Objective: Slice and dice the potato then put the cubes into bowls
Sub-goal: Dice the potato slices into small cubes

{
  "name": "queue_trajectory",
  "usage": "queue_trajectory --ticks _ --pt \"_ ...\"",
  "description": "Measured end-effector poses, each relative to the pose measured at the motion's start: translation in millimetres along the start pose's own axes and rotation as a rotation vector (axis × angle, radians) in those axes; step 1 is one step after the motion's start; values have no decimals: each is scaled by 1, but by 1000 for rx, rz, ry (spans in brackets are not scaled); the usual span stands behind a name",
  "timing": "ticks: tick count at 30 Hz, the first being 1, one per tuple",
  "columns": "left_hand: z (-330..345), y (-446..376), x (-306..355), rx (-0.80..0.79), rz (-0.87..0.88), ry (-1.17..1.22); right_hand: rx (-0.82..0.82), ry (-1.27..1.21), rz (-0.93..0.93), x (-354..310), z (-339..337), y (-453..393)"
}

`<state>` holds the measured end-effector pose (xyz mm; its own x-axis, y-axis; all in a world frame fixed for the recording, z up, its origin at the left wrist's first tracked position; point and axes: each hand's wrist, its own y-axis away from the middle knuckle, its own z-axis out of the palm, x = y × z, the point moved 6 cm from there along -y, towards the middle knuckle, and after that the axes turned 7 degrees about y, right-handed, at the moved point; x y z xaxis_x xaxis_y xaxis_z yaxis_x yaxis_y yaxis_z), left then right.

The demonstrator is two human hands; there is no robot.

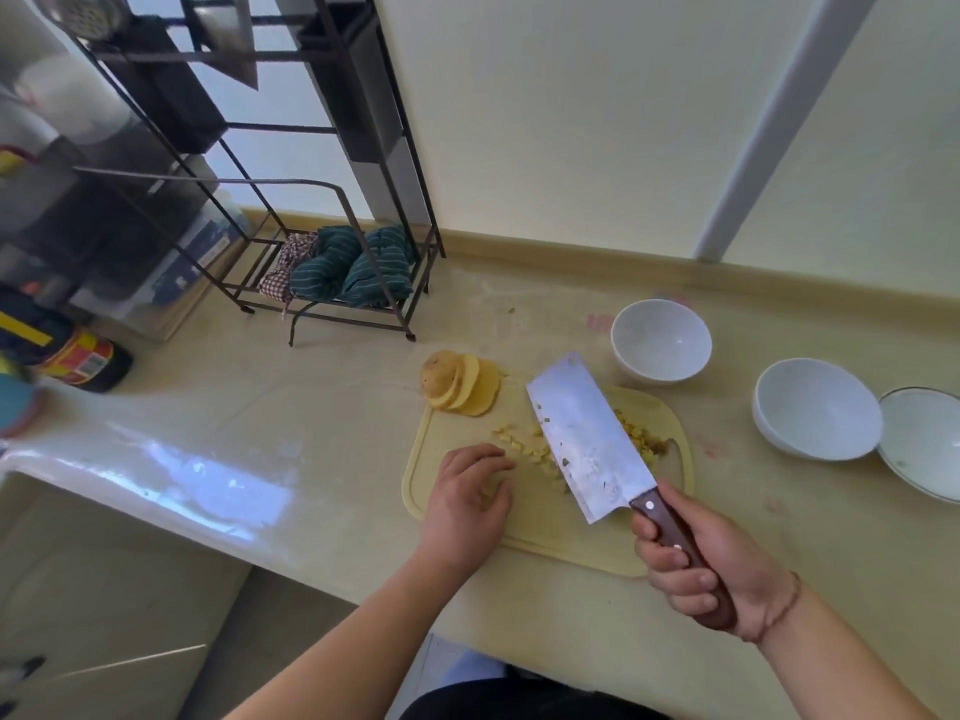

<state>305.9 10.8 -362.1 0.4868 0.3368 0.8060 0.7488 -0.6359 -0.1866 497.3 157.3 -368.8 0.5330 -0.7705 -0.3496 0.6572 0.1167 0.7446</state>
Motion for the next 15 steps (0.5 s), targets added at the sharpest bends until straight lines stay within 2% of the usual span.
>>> queue_trajectory --ticks 6,9,11,15 --pt "-8 -7 6 76 -169 93 -341 -187 29 -6 -7 12" --pt "-11 -5 15 139 -394 213 -491 -231 15 -13 -8 13" --pt "-7 -3 23 211 -587 432 -560 -214 -15 -18 -5 19" --pt "17 -13 54 340 -846 1046 -712 -183 9 -21 13 35"
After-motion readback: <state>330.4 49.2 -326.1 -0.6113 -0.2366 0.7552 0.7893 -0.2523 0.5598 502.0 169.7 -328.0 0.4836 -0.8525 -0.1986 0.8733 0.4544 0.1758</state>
